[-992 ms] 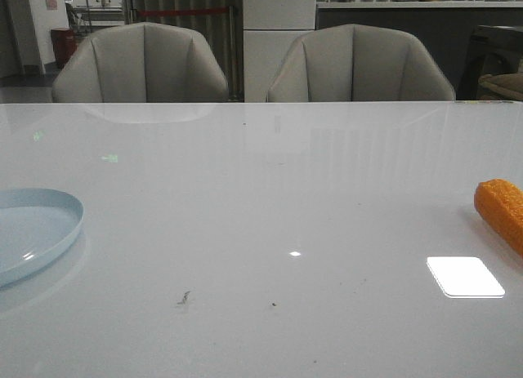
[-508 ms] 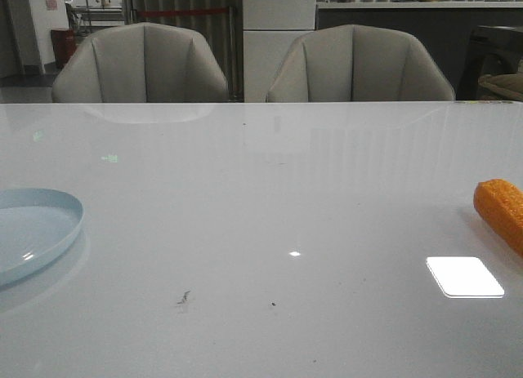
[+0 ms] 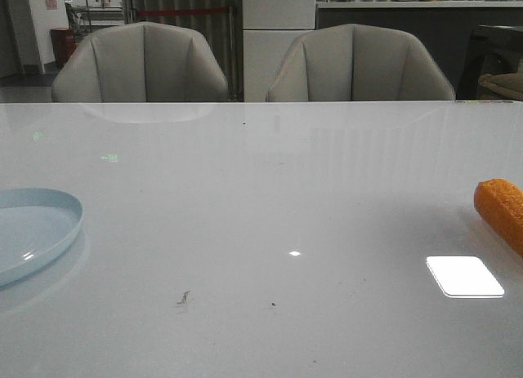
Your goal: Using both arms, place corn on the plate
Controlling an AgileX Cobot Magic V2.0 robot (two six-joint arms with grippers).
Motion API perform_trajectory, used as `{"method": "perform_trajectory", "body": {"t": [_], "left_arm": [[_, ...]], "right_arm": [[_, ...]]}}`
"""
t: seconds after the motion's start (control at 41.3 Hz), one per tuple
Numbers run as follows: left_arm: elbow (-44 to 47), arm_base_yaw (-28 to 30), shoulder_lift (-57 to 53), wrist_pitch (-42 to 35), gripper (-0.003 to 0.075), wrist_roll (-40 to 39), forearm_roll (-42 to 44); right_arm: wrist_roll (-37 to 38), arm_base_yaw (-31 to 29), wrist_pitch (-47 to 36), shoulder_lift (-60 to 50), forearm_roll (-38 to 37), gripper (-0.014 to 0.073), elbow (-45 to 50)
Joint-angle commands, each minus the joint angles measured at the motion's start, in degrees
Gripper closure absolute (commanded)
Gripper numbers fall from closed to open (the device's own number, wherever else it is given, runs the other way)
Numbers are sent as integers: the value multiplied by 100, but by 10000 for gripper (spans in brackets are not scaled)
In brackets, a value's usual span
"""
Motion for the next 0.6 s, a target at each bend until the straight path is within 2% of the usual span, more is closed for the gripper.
{"method": "perform_trajectory", "body": {"t": [0.0, 0.121, 0.218, 0.315, 0.435, 0.581], "left_arm": [[-210, -23, 68, -374, 577, -75, -104], [-210, -23, 167, -541, 461, -75, -154], [-210, -23, 214, -799, 328, -75, -183], [-210, -23, 286, -1060, 230, -75, -322], [-210, -23, 366, -1016, 225, -75, -360], [-253, 2, 589, -291, 225, -75, -402]], "right_arm": [[-50, -48, -338, -35, -162, 385, -227], [-154, -48, -377, -35, -498, 114, -227], [-154, -48, -445, -35, -529, -28, -227], [-154, -48, -560, -35, -529, -27, -227], [-147, -48, -664, -35, -494, -21, -227], [-147, -48, -195, -35, -437, -21, -227]]}}
